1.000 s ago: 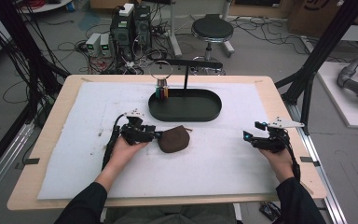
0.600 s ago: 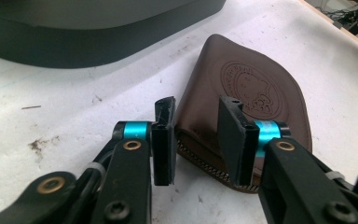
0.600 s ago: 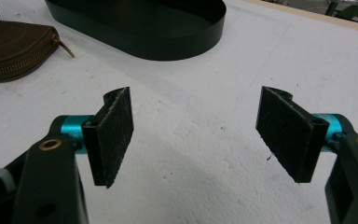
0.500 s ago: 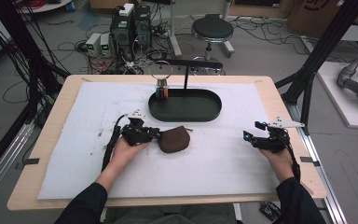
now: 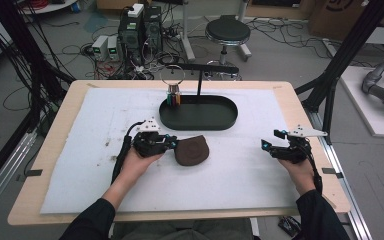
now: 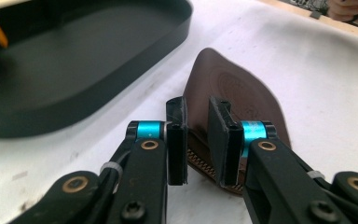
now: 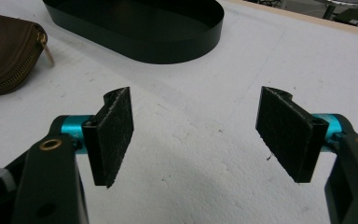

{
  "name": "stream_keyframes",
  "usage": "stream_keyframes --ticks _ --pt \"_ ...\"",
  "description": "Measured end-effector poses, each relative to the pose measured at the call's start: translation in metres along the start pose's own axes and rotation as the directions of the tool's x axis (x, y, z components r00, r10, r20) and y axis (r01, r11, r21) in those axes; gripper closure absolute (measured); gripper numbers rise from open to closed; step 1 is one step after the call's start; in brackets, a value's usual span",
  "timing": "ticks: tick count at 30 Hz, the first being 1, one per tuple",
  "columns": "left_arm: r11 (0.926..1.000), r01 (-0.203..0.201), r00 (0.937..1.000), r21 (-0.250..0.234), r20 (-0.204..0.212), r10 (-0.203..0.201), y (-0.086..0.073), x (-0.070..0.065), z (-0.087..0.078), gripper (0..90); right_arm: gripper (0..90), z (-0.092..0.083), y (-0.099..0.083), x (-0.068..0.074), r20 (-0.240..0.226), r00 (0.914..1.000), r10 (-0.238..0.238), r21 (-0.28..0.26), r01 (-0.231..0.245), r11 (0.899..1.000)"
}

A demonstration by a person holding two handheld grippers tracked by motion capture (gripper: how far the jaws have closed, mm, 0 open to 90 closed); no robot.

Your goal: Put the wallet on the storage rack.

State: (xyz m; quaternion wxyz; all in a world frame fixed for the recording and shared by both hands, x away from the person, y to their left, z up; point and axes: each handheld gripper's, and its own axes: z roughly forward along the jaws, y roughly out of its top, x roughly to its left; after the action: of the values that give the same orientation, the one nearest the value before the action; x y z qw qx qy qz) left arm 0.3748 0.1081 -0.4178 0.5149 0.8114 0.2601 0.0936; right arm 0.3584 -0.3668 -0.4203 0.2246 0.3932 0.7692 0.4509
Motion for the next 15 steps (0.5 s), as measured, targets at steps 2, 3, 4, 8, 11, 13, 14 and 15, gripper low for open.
stream_keyframes --ticks 2,3,4,8,11,13,14,15 --pt "0.9995 -0.026 0.9997 -0.016 0.004 0.026 0.004 -0.005 -0.002 79.2 28.2 0.000 0.000 0.000 0.001 1.0000 0.000 0.001 0.000 1.000" --pt "0.9992 -0.031 0.9995 -0.027 0.009 0.031 0.005 -0.007 -0.003 79.2 28.2 0.000 0.000 0.000 0.001 1.0000 0.000 0.001 0.000 1.000" --pt "0.9985 -0.043 0.9990 -0.036 0.014 0.043 0.007 -0.010 -0.004 79.6 28.2 0.000 0.000 0.000 -0.001 1.0000 -0.001 -0.001 0.001 1.000" --pt "0.9960 -0.069 0.9971 -0.056 0.027 0.071 0.011 -0.016 -0.006 81.3 28.2 0.000 0.001 0.001 -0.001 1.0000 -0.003 -0.001 0.003 1.000" --pt "0.9940 -0.083 0.9957 -0.071 0.036 0.085 0.012 -0.020 -0.006 81.4 28.2 0.000 0.001 0.000 -0.001 1.0000 -0.005 -0.001 0.005 1.000" --pt "0.9926 -0.094 0.9944 -0.077 0.042 0.097 0.013 -0.022 -0.007 81.4 28.3 0.000 0.001 0.000 -0.001 1.0000 -0.007 -0.002 0.007 1.000" --pt "0.9916 -0.100 0.9934 -0.081 0.049 0.104 0.014 -0.023 -0.007 81.4 28.3 0.000 0.001 0.001 -0.003 1.0000 -0.004 0.000 0.004 1.000" --pt "0.9909 -0.105 0.9926 -0.085 0.054 0.109 0.014 -0.024 -0.007 81.4 28.3 0.000 0.001 0.001 -0.003 1.0000 -0.003 0.002 0.003 1.000"
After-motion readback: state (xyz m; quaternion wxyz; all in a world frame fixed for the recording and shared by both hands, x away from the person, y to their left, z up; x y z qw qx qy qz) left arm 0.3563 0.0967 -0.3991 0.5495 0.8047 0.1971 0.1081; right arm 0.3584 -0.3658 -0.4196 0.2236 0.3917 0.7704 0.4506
